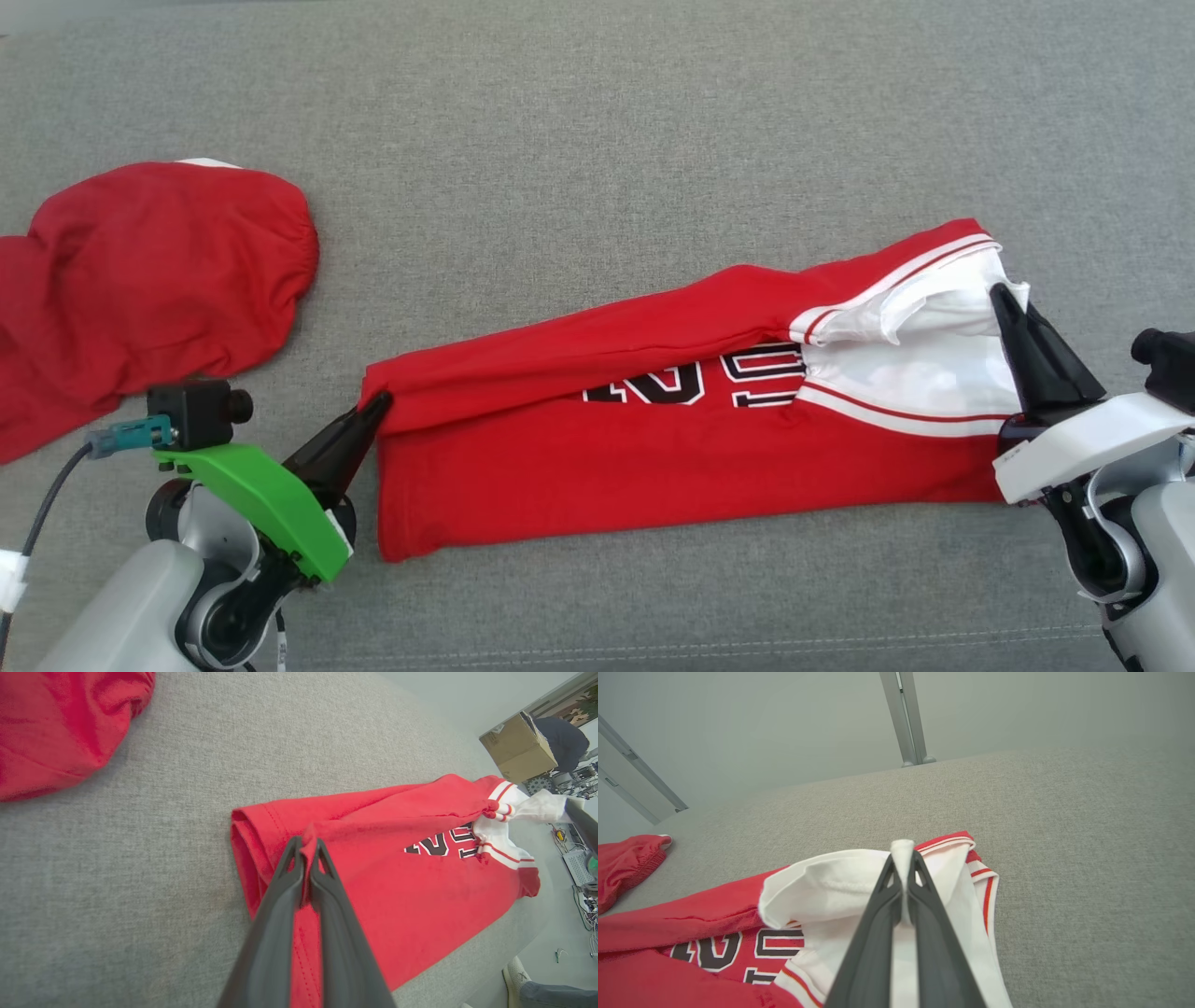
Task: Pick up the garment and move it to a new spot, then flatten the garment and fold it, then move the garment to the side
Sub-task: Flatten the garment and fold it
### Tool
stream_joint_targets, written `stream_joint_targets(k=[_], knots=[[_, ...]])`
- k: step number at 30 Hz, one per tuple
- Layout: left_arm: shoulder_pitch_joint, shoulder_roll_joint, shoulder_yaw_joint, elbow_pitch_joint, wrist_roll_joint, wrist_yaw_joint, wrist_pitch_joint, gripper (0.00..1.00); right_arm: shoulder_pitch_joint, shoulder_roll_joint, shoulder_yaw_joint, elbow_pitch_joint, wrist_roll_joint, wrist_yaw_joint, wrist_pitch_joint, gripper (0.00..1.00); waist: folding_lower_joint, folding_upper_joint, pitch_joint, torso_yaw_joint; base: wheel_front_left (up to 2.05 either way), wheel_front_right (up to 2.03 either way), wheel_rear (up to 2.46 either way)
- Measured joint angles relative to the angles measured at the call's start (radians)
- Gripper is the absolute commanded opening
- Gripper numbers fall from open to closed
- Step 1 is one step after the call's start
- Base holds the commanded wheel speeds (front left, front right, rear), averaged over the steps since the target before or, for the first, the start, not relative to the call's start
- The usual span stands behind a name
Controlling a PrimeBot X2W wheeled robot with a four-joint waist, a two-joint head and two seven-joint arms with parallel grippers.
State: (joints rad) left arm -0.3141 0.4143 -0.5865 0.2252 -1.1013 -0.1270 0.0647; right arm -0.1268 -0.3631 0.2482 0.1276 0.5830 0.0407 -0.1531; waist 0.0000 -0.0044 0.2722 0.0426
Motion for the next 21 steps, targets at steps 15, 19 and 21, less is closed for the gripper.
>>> stream_joint_targets(k=[15,19,21], knots=[[0.053,0.026,0.027,-0.04,-0.016,0.023,-0.007,0.0,0.124,-0.012,0.003,-0.079,0.006,-0.033,0.017,0.0,0.0,0.0,-0.008,-0.017,0.0,0.0,0.0],[0.063,0.035,0.024,-0.044,-0.017,0.031,-0.004,0.0,0.155,-0.007,0.025,-0.079,0.008,-0.033,0.03,0.11,0.0,0.0,-0.003,-0.021,0.0,0.0,0.0],[0.068,0.044,0.024,-0.045,-0.019,0.032,-0.002,0.0,0.161,-0.007,0.03,-0.079,0.007,-0.034,0.032,0.4,0.0,0.0,0.001,-0.023,0.0,0.0,0.0]])
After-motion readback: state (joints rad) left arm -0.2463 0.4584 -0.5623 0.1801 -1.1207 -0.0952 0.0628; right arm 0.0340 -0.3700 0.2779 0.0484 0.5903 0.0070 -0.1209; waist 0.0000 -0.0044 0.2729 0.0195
